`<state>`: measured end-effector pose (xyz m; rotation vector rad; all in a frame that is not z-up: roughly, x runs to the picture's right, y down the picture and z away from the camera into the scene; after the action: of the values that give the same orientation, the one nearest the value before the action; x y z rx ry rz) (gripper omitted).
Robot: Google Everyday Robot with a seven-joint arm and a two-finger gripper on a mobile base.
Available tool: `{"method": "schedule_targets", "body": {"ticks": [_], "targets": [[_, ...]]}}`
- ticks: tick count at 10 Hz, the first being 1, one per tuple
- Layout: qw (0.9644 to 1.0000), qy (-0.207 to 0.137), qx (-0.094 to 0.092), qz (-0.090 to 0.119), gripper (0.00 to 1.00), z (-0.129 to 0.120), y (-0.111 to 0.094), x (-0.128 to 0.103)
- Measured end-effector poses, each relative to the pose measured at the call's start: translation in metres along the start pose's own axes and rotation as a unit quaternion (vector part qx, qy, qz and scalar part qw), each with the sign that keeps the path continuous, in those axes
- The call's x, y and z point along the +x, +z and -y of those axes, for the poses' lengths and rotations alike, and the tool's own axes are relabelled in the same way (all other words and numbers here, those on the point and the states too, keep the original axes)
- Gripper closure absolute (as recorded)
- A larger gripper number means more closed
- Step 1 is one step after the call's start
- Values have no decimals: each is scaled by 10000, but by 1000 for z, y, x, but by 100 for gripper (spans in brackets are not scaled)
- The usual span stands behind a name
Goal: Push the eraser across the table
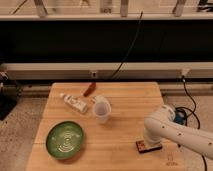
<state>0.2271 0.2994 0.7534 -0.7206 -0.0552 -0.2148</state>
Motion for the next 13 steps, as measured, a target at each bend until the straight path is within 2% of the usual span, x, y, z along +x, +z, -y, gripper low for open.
{"method": "schedule_targets", "body": {"ticks": [13], "targets": [[10000, -88, -10, -15, 98, 12, -4, 3]]}}
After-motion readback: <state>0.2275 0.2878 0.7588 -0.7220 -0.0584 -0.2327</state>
